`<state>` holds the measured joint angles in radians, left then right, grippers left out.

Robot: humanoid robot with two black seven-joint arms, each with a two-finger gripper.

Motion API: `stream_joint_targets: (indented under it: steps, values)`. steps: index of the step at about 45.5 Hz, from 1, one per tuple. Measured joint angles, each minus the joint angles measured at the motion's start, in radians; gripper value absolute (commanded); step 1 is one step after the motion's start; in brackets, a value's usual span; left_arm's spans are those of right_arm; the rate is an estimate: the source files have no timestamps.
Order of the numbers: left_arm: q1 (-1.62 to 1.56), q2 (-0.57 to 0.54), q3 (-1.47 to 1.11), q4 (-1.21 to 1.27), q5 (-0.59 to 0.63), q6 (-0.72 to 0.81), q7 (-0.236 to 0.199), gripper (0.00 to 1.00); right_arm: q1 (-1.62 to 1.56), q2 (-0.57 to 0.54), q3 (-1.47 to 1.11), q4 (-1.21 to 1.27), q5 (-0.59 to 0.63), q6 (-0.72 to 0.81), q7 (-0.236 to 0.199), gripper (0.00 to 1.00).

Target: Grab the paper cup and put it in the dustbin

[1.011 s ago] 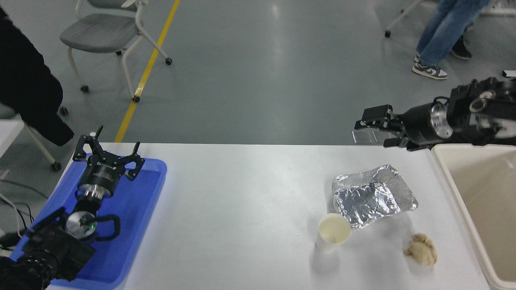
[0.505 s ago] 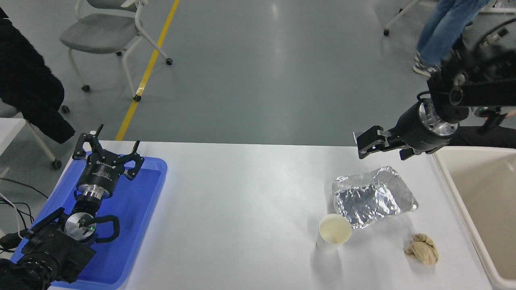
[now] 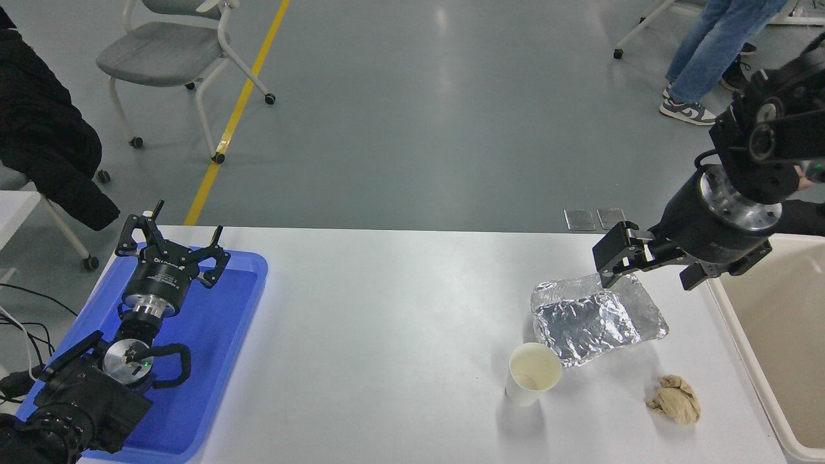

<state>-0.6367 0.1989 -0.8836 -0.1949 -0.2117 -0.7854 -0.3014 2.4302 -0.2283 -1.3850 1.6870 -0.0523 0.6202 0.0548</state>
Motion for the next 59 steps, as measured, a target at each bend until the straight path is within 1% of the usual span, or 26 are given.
stream_joint_targets:
  steps: [16, 30, 41, 59]
  values:
    - [-0.001, -0.002, 0.0, 0.0, 0.0, 0.0, 0.0, 1.0, -0.058, 0.004, 0.011, -0.006, 0.0, -0.021, 0.003, 1.0]
    - [-0.002, -0.003, 0.0, 0.0, 0.0, 0.0, 0.001, 1.0, -0.245, 0.005, 0.086, -0.081, -0.007, -0.124, 0.004, 1.0]
    - [-0.001, -0.003, 0.0, 0.0, 0.0, 0.0, 0.001, 1.0, -0.427, 0.01, 0.166, -0.169, -0.052, -0.199, 0.005, 1.0]
    - [-0.001, -0.003, 0.0, 0.0, 0.0, 0.0, 0.001, 1.0, -0.697, 0.01, 0.301, -0.309, -0.12, -0.261, 0.005, 1.0]
